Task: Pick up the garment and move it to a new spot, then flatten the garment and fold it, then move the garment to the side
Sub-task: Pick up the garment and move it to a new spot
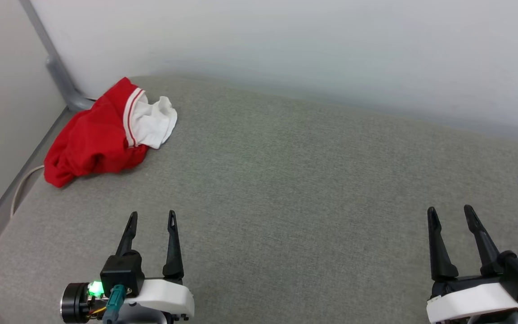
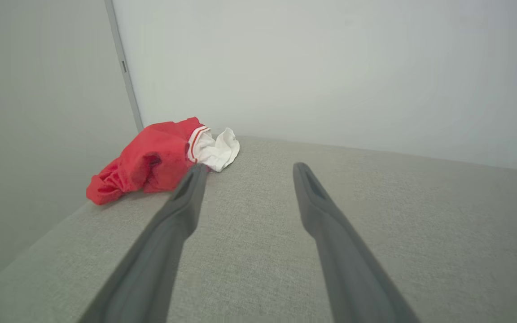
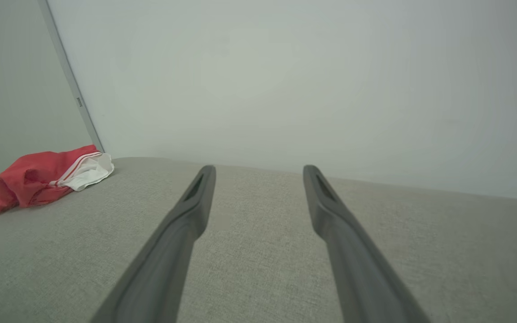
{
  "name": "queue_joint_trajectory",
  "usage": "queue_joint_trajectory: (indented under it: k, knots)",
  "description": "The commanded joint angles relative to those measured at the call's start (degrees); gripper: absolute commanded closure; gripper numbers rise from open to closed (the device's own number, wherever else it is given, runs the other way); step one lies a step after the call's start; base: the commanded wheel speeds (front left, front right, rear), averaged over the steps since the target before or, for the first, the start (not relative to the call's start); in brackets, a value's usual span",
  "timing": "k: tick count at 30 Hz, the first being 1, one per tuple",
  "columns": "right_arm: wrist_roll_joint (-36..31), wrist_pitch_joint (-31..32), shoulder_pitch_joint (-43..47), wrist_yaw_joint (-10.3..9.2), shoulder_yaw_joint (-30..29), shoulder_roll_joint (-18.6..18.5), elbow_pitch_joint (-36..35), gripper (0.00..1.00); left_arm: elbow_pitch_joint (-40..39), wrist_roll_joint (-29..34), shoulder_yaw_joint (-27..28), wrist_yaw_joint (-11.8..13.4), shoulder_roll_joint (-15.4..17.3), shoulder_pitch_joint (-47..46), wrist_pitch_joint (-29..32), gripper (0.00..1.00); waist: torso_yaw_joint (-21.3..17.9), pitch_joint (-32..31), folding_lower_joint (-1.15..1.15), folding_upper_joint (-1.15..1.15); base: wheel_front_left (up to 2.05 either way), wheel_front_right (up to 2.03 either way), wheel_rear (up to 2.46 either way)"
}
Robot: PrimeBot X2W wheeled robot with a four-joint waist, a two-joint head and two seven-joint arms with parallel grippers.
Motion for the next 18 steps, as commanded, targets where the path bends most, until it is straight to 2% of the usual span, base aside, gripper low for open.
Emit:
queue_joint_trajectory:
  k: [1,18]
  knots:
    - [-0.02,-0.11,0.05,-0.04,0.01,0.09,-0.21,0.00,0.02,0.10,0.21,0.16,-0.05,-0.04,-0.16,0.00,1.63,-0.02,0.00,0.00,0.00,0.00,0.00]
    - [0.00,-0.11,0.37,-0.04,0.50,0.09,-0.30,0.00,0.11,-0.51,1.39,0.20,-0.06,0.54,-0.16,0.00,13.47,0.03,0.00,0.00,0.00,0.00,0.00]
